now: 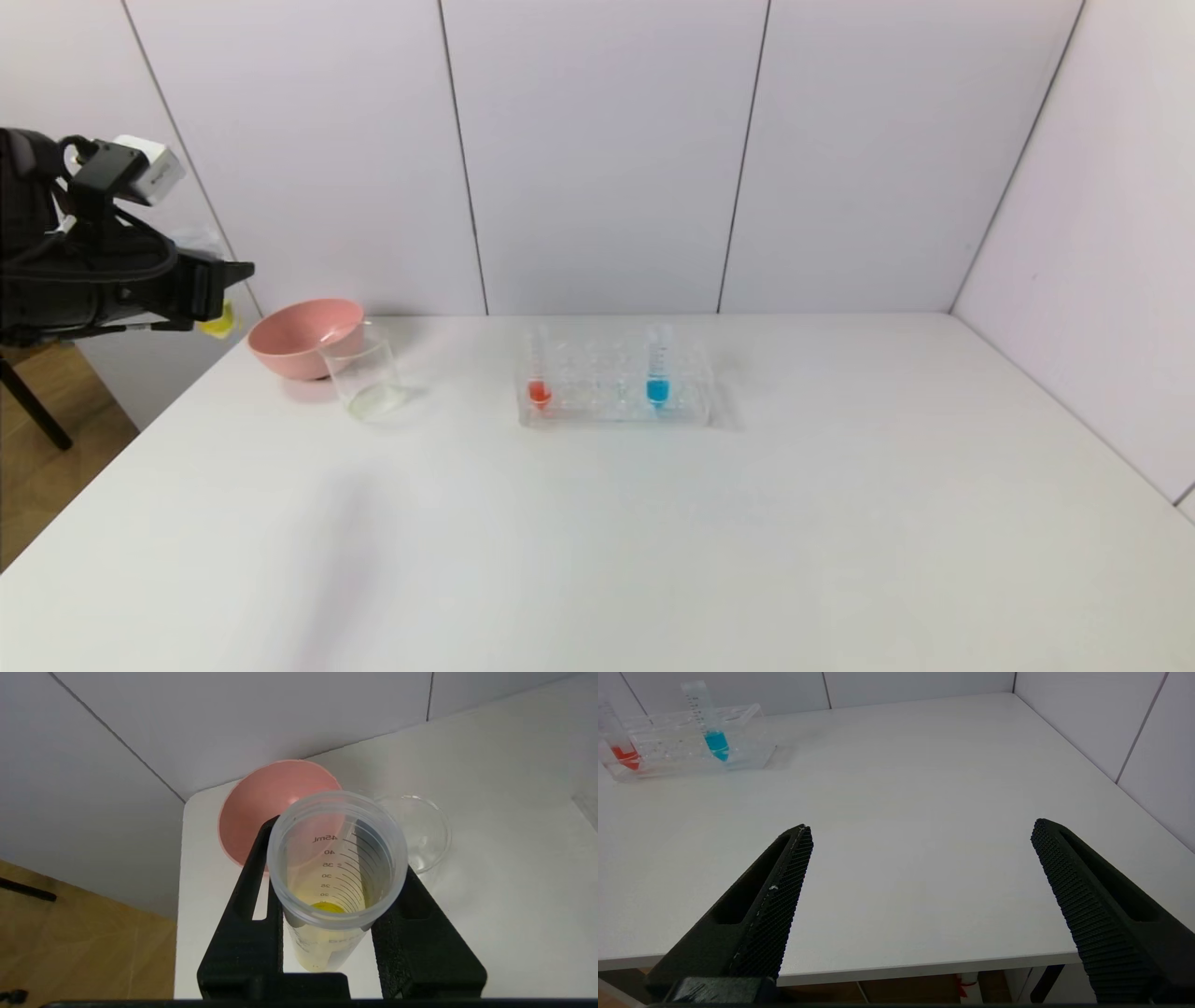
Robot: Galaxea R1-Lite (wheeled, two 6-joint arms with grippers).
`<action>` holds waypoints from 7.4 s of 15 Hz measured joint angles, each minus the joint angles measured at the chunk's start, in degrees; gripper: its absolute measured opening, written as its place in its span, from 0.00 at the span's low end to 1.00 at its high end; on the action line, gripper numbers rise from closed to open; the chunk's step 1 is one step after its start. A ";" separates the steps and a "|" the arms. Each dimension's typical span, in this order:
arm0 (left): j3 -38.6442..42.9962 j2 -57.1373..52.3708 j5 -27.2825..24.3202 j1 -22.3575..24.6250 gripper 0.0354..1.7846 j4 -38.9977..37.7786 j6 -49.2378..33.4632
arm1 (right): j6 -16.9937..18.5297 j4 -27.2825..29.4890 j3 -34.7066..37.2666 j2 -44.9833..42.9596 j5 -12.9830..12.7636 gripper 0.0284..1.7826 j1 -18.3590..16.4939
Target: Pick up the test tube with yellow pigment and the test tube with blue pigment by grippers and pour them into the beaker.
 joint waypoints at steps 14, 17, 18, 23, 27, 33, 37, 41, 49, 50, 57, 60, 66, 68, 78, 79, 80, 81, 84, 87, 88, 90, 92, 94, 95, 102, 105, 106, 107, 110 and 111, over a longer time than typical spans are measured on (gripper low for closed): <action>-11.28 6.84 -8.39 1.88 0.29 15.20 20.65 | 0.00 0.00 0.00 0.00 0.01 0.96 0.00; -14.58 8.90 -10.62 1.65 0.29 19.13 23.76 | 0.00 0.00 0.00 0.00 0.01 0.96 0.00; -16.18 9.53 -10.67 1.60 0.29 21.60 25.27 | 0.00 0.00 0.00 0.00 0.01 0.96 0.00; -25.44 12.74 -10.36 1.57 0.29 34.37 33.18 | 0.00 0.00 0.00 0.00 0.01 0.96 0.00; -31.22 15.71 -10.34 1.66 0.29 39.63 37.96 | 0.00 0.00 0.00 0.00 0.04 0.96 -0.02; -41.84 21.20 -12.00 1.77 0.29 48.66 45.95 | 0.00 0.02 0.00 0.00 0.01 0.96 0.00; -47.37 24.70 -13.40 1.77 0.29 53.47 51.43 | 0.00 0.00 0.00 0.00 0.01 0.96 0.00; -48.53 26.01 -13.23 2.15 0.29 53.99 55.27 | 0.00 0.02 0.00 0.00 0.01 0.96 0.00; -48.81 27.54 -12.82 2.17 0.29 54.10 57.25 | 0.00 0.00 0.00 0.00 0.01 0.96 0.00; -48.86 27.72 -12.80 2.15 0.29 54.08 57.31 | 0.00 0.02 0.00 0.00 0.01 0.96 0.00; -49.20 28.22 -7.22 0.80 0.29 53.49 59.10 | 0.00 0.02 0.00 0.00 0.01 0.96 0.00; -49.23 28.53 -4.06 0.22 0.29 53.33 62.05 | 0.00 0.00 0.00 0.00 0.04 0.96 0.00; -49.23 28.96 0.28 -1.05 0.29 53.38 67.67 | 0.00 0.02 0.00 0.00 0.01 0.96 0.00; -49.23 28.96 0.99 -1.51 0.29 53.49 67.82 | 0.00 0.00 0.00 0.00 0.01 0.96 0.00; -49.23 29.18 6.78 -3.08 0.29 53.44 67.50 | -0.02 0.00 0.00 0.00 0.01 0.96 0.00; -49.23 29.25 7.14 -3.39 0.29 53.41 67.45 | 0.02 0.00 0.00 0.00 0.01 0.96 0.00; -49.23 29.33 7.55 -3.58 0.29 53.36 67.40 | 0.00 0.02 0.00 0.00 0.01 0.96 0.00; -49.23 29.38 7.66 -3.63 0.29 53.36 67.40 | 0.02 0.00 0.00 0.00 0.01 0.96 0.00; -49.25 29.42 8.02 -3.72 0.29 53.32 67.39 | 0.00 0.02 0.00 0.00 0.01 0.96 0.00; -49.29 29.46 10.69 -4.00 0.29 53.22 67.29 | 0.00 -0.02 0.00 0.00 0.04 0.96 -0.02; -49.29 29.51 11.13 -4.19 0.29 53.21 67.26 | 0.00 -0.02 0.00 0.00 0.01 0.96 -0.02; -49.31 29.64 12.26 -4.80 0.29 53.32 65.85 | 0.00 -0.02 0.00 0.00 0.01 0.96 0.00; -49.31 29.72 13.18 -5.10 0.29 53.75 64.70 | 0.00 -0.02 0.00 0.00 0.01 0.96 0.00; -49.42 29.88 13.23 -5.24 0.29 54.04 63.78 | 0.00 0.00 0.00 0.00 0.01 0.96 0.00; -49.51 29.96 13.26 -5.29 0.29 54.04 63.62 | 0.00 0.00 0.00 0.00 0.01 0.96 0.00; -49.62 30.10 14.17 -5.46 0.29 54.30 63.54 | 0.00 0.00 0.00 0.00 0.01 0.96 0.00; -49.64 30.16 17.08 -6.18 0.29 54.71 63.56 | 0.00 0.00 0.00 0.00 0.01 0.96 0.00; -49.64 30.18 17.82 -6.49 0.29 54.80 63.60 | 0.00 0.00 0.00 0.00 0.01 0.96 0.00; -49.64 30.29 18.59 -6.67 0.29 54.93 63.67 | 0.00 0.00 0.00 0.00 0.01 0.96 0.00; -49.64 30.73 19.29 -6.86 0.29 55.39 63.81 | 0.00 -0.02 0.00 0.00 0.01 0.96 -0.02; -49.64 30.90 19.53 -6.92 0.29 55.39 64.00 | 0.00 0.00 0.00 0.00 0.01 0.96 -0.02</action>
